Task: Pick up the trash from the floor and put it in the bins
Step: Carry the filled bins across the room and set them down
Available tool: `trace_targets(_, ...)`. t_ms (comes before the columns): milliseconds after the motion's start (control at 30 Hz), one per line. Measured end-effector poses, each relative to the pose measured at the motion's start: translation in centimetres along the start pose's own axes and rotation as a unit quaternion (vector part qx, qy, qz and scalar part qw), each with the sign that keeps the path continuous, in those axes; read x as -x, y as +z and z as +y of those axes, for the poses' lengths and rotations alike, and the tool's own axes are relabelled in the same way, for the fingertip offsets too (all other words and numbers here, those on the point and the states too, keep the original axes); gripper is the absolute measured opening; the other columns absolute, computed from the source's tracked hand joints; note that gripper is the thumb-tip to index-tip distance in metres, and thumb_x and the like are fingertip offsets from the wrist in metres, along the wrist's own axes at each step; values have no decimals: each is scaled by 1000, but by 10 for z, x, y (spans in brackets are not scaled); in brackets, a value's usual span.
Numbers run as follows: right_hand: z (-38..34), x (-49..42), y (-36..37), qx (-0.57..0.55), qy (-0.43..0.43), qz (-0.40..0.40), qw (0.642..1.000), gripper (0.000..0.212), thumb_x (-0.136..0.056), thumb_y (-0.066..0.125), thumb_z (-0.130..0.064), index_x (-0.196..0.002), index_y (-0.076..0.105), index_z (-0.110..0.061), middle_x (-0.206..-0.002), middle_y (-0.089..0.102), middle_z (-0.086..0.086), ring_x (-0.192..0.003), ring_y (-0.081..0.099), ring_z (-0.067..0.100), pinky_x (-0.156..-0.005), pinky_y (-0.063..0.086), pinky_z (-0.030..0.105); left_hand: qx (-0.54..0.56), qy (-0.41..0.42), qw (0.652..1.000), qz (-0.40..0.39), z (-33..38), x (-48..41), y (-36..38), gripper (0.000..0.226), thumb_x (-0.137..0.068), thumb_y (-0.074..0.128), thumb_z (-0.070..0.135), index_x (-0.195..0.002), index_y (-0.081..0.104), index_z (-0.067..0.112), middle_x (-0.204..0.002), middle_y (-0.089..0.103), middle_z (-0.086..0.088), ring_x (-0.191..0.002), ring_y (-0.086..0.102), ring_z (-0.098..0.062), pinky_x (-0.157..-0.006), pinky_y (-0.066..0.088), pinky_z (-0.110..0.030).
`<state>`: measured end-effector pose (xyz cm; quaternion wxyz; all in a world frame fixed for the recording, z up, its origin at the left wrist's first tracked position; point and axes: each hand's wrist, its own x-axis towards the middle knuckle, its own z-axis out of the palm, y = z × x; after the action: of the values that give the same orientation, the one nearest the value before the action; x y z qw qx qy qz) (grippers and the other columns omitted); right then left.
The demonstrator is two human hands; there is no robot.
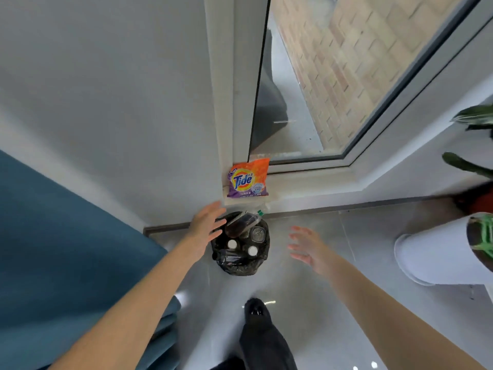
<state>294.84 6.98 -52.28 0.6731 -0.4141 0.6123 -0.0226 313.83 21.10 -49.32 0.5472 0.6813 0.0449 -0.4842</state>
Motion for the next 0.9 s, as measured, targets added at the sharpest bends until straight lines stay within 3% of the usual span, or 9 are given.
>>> trace_targets(133, -13, 93, -35, -69, -26, 36, 997, 18, -100, 40, -11, -115, 50, -14, -111, 51, 9, -71, 52, 22, -66, 43, 30, -24, 30, 997, -73, 31, 83, 33, 37, -95, 53, 22, -132, 50, 20, -126, 58, -2, -115, 55, -22, -99, 40, -37)
trace_targets(300, -3, 191, -90, -77, -86, 81, 990, 30, -94, 54, -8, -125, 53, -10, -116, 56, 13, -96, 56, 28, -88, 49, 40, -90, 65, 981, -158, 42, 172, 81, 34, -94, 54, 21, -128, 53, 19, -127, 57, -4, -112, 56, -23, -98, 41, -37)
trace_targets(433, 23, 270, -148, -123, -120, 143, 975, 27, -95, 54, -11, -121, 54, -14, -120, 56, 10, -99, 59, 27, -90, 49, 39, -162, 76, 953, -243, 29, 230, 130, 33, -96, 51, 18, -129, 53, 22, -120, 59, 0, -107, 58, -20, -97, 43, -35)
trace_targets(500, 43, 302, -174, -138, -129, 173, 967, 28, -95, 53, -13, -123, 53, -15, -121, 56, 9, -103, 60, 27, -87, 50, 37, -194, 78, 938, -275, 19, 253, 155, 32, -95, 52, 16, -126, 54, 22, -108, 62, 2, -99, 59, -20, -88, 45, -33)
trace_targets(567, 73, 339, -205, -171, -134, 216, 952, 29, -95, 53, -13, -124, 54, -14, -121, 57, 8, -102, 61, 27, -84, 50, 35, -223, 79, 921, -308, 1, 288, 186, 31, -92, 56, 15, -121, 57, 22, -101, 61, 0, -94, 59, -22, -73, 44, -28)
trace_targets(633, 106, 373, -230, -203, -126, 261, 935, 28, -95, 54, -13, -123, 55, -14, -122, 57, 8, -103, 61, 28, -83, 50, 35, -256, 85, 898, -348, -22, 320, 215, 29, -90, 60, 16, -118, 59, 24, -101, 62, 0, -90, 61, -19, -69, 45, -26)
trace_targets(767, 185, 442, -270, -267, -117, 337, 895, 26, -96, 51, -12, -121, 55, -15, -122, 58, 8, -103, 60, 28, -91, 50, 39, -308, 82, 844, -431, -76, 387, 261, 21, -90, 60, 20, -109, 60, 30, -110, 63, 4, -90, 63, -14, -72, 48, -25)
trace_targets(900, 287, 517, -297, -340, -102, 420, 836, 25, -95, 51, -10, -118, 56, -15, -113, 59, 8, -95, 60, 26, -94, 49, 42, -344, 68, 774, -527, -147, 468, 291, 24, -96, 50, 16, -119, 56, 23, -117, 58, 1, -102, 59, -21, -79, 46, -29)
